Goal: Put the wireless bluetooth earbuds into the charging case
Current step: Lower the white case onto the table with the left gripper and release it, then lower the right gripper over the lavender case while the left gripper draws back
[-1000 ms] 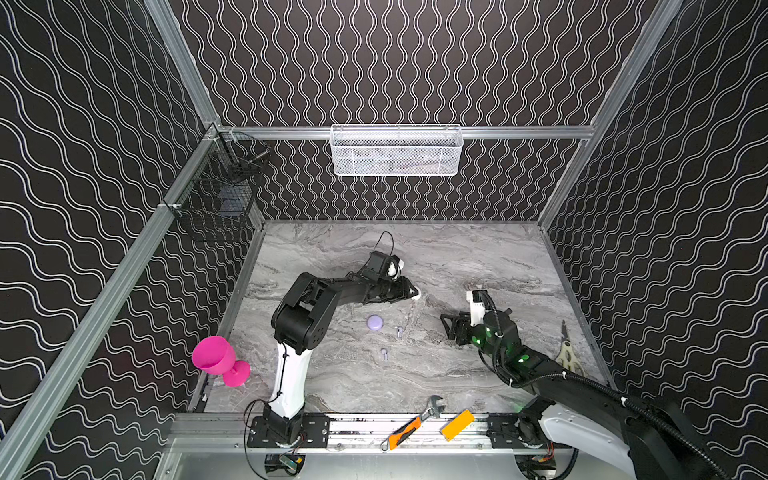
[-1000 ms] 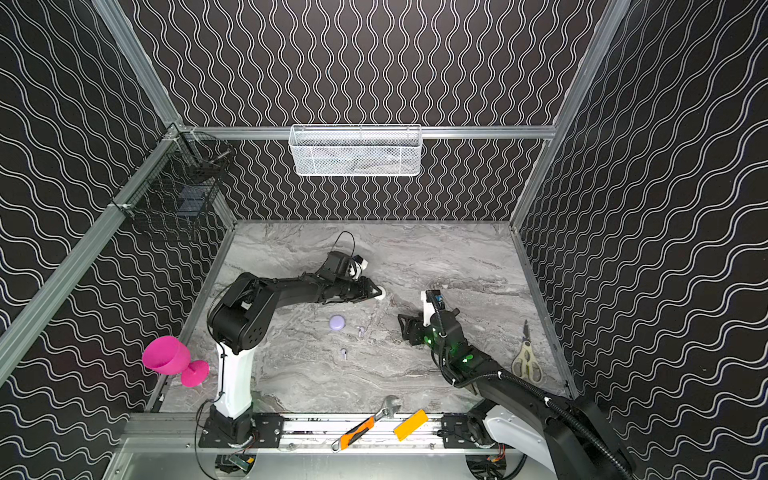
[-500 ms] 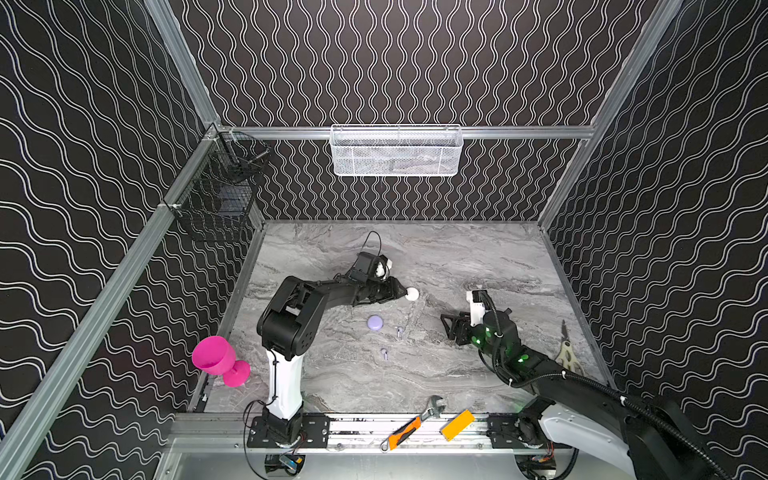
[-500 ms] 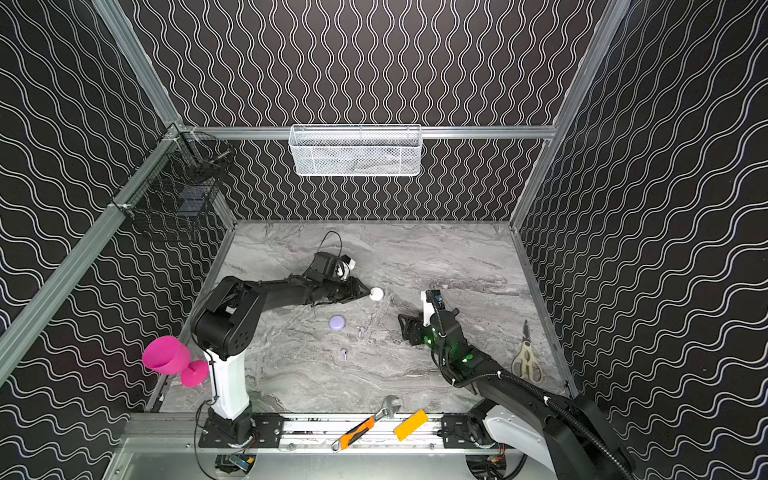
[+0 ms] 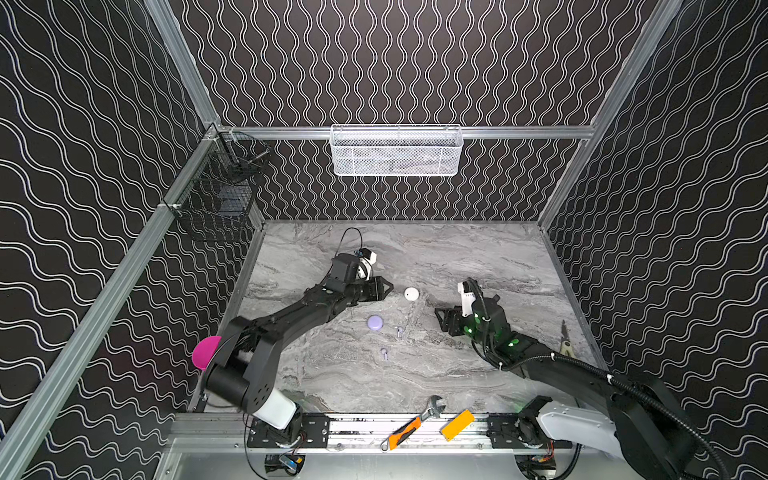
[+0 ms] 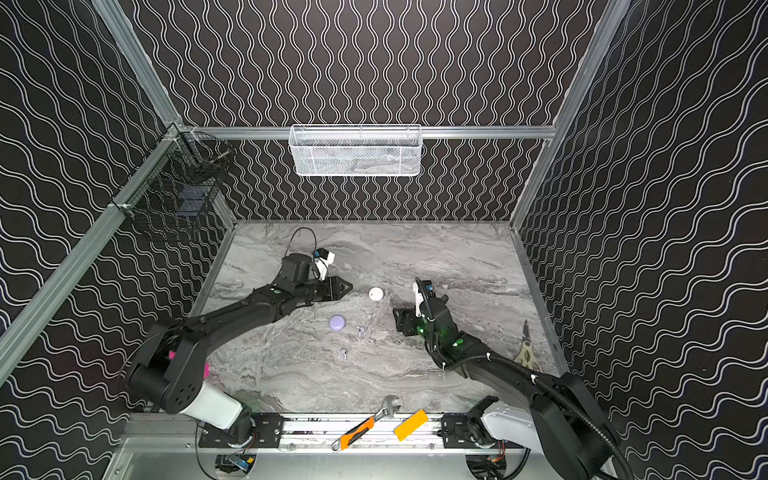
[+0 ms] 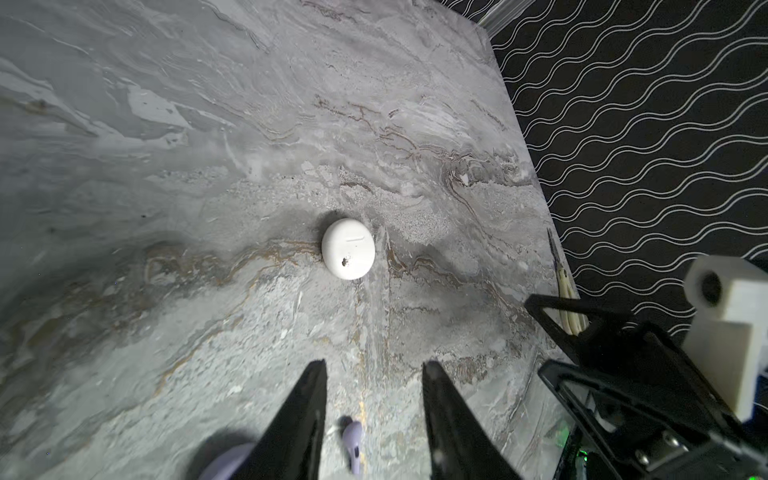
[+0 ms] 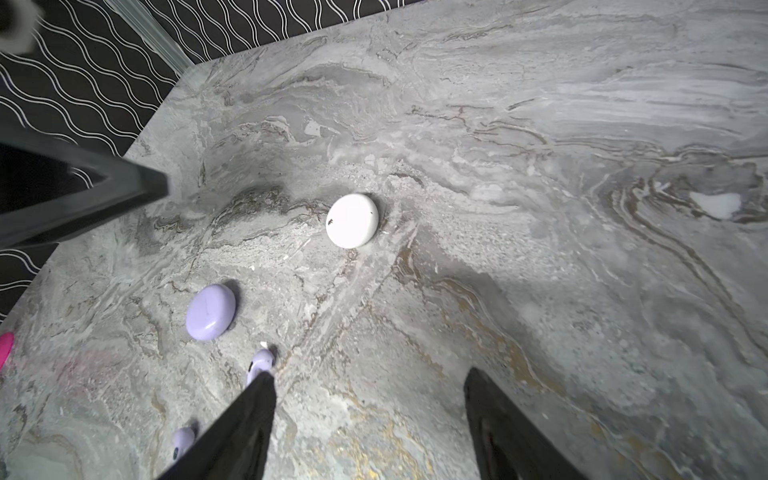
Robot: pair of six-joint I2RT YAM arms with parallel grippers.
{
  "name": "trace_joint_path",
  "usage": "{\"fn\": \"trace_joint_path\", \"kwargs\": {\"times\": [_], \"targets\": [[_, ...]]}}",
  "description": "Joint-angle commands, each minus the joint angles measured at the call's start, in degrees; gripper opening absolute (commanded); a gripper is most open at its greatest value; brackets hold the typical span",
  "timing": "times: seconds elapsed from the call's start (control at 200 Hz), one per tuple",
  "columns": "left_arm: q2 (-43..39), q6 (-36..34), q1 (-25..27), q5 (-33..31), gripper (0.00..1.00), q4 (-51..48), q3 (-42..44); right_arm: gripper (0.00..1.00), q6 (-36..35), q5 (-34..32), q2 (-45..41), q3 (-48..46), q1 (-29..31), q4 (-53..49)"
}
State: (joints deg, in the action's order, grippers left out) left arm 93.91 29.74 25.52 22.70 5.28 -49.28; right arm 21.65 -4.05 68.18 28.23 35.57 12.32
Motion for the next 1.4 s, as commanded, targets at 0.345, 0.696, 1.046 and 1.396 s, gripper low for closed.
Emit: {"fn": "trace_joint_path", "kwargs": {"times": [0.345,0.696,1.046,1.396], "targets": [[-25.7,-4.8,0.2,-12.0,0.41,4.5,18.2,0.74,-2.1,-2.9,10.2,18.1,4.7,-14.9],[-39.7,-6.0,0.2,-14.4,0.41,6.1,29.4,0.75,-3.7,-4.3,21.4,32.9,11.1,-23.0],[-46.5,-6.5,0.4,-11.1,0.42,7.9,35.9,0.75,-3.6,-2.2,32.8,45.0,14.7,-30.7],[-47.5,-6.6,1.1,-5.7,0.44,15.4,41.2,0.75,-5.4,-1.8,42.1,52.6,17.6,-37.7]]}}
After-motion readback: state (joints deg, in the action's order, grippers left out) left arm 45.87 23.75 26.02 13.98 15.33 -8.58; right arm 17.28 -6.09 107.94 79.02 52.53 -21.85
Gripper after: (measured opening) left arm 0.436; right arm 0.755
